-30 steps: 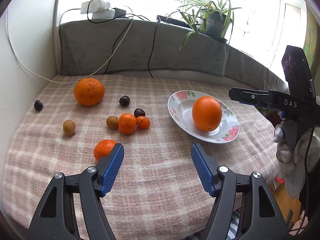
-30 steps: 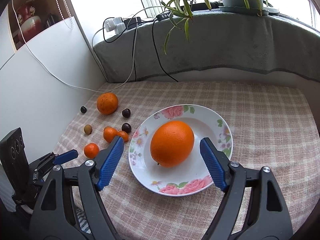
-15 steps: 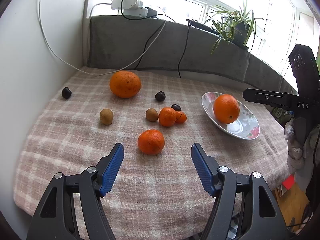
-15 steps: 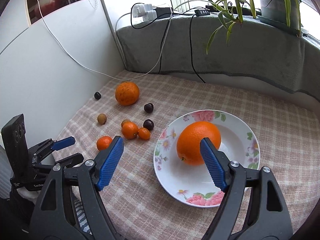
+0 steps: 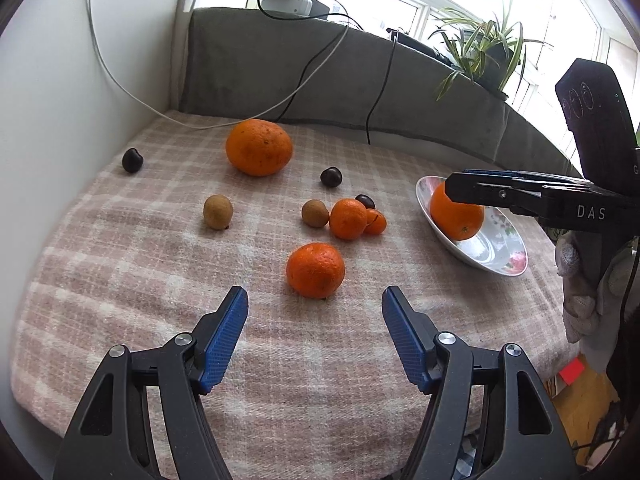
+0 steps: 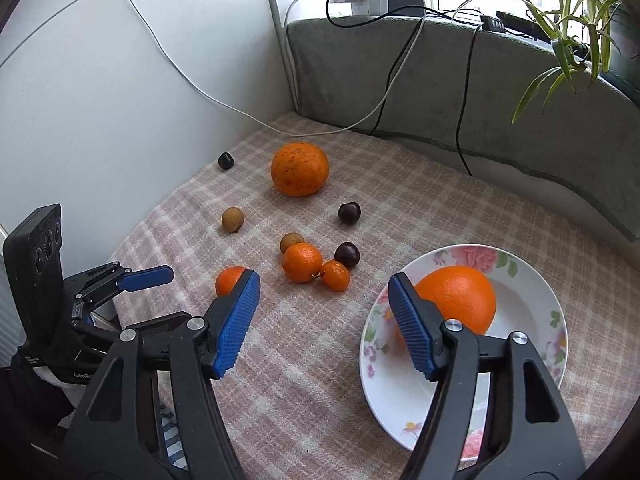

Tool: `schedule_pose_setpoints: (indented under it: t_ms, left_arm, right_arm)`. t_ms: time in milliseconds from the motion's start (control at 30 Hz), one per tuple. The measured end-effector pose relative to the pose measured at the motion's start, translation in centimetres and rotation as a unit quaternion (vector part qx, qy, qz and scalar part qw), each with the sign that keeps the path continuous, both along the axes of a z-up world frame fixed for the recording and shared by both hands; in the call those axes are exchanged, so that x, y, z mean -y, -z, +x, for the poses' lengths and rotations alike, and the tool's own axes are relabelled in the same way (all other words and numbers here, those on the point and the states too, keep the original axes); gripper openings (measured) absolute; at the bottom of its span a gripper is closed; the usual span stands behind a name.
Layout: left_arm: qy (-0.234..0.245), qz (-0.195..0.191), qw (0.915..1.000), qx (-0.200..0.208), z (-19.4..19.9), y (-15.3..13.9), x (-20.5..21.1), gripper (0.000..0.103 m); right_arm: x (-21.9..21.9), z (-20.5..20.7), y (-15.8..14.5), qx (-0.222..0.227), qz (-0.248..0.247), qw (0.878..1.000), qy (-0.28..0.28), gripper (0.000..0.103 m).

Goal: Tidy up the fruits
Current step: 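Withdraw the right gripper from the plate toward the tangerines, then close the right gripper around a tangerine and lift it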

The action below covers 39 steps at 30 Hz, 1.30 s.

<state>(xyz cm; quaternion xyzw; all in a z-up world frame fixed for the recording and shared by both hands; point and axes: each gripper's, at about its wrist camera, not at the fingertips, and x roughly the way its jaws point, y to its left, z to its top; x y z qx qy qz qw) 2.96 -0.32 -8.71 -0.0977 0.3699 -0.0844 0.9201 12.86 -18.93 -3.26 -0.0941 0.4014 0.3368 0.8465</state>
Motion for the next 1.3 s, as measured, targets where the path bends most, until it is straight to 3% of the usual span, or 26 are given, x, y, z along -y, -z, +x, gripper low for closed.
schedule_pose_setpoints:
  t_ms: [233,467,867,1300]
  left_arm:
    - [-0.001,-0.005,1.0,-0.007,0.4,0.4,-0.3,0.069]
    - [0.001,-0.013,0.9999,-0.011,0.9,0.9,-0.4,0.069]
    - [0.007,-0.035,0.9991,-0.024,2.0,1.7,-0.3,0.058]
    - [0.009,-0.045,0.9984,-0.033,3.5,2.3,-0.1,0.056]
  right_arm:
    - [-2.4,0.8,1.2,-0.012,-0.019,0.999,-0.027,0.057]
    - [-4.3,1.7,2.4,-0.021,-0.038,0.998,-0.044,0.056]
    - [-7.0,3.5,4.6,-0.032,-0.078,0.995,-0.059,0.051]
    - [-8.2,4.4,6.0,-0.036,-0.101,0.992,-0.064,0.048]
